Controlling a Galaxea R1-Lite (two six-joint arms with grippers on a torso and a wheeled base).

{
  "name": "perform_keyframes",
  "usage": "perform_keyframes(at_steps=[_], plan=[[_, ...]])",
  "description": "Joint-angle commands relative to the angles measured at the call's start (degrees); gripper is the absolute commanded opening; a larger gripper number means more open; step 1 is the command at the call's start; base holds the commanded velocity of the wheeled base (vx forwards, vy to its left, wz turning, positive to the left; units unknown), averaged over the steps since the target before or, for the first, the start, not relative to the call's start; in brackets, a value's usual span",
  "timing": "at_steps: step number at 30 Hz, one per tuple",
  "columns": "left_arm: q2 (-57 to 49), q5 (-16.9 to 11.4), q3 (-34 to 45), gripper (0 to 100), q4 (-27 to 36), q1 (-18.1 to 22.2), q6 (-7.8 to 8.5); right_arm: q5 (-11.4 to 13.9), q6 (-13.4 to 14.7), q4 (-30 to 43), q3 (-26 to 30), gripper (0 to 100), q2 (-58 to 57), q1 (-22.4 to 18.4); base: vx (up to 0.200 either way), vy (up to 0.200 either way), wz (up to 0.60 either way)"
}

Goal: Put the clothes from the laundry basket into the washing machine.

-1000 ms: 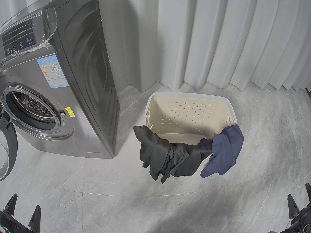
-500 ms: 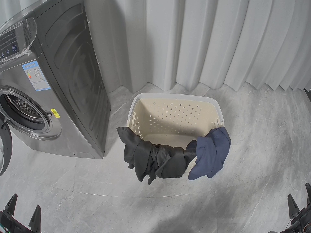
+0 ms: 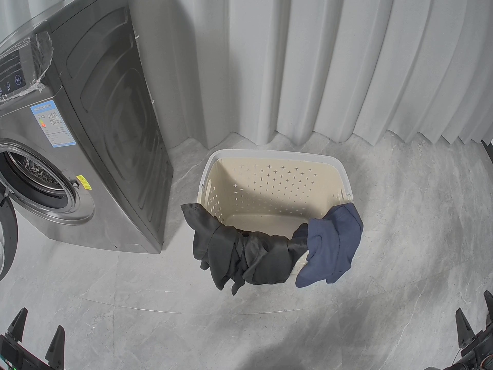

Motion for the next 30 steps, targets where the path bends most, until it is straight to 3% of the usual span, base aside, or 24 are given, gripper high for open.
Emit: perform_keyframes(at_steps=[1,10,13,24,30], plan=[[-0.6,0.0,0.8,100,0.0,0.0,-0.01,0.0,0.0,0.0,0.9,100,-0.9,0.0,0.000,0.000,0.00],[-0.6,0.0,0.8,100,0.0,-0.1,-0.01,0.0,0.0,0.0,0.9,100,-0.9,0.0,0.022,0.000,0.00],[-0.6,0.0,0.8,100,0.0,0.0,-0.01,0.9,-1.8,0.1,0.9,100,-0.8,-0.2,0.133,0.000,0.00],[-0.6,0.1,0.8,100,0.0,0.0,-0.19,1.3,-1.4,-0.3,0.9,100,-0.9,-0.1,0.000,0.000,0.00],[-0.6,0.1,0.8,100,0.0,0.0,-0.19,1.4,0.4,2.6,-12.9,100,7.2,0.0,0.000,0.000,0.00]])
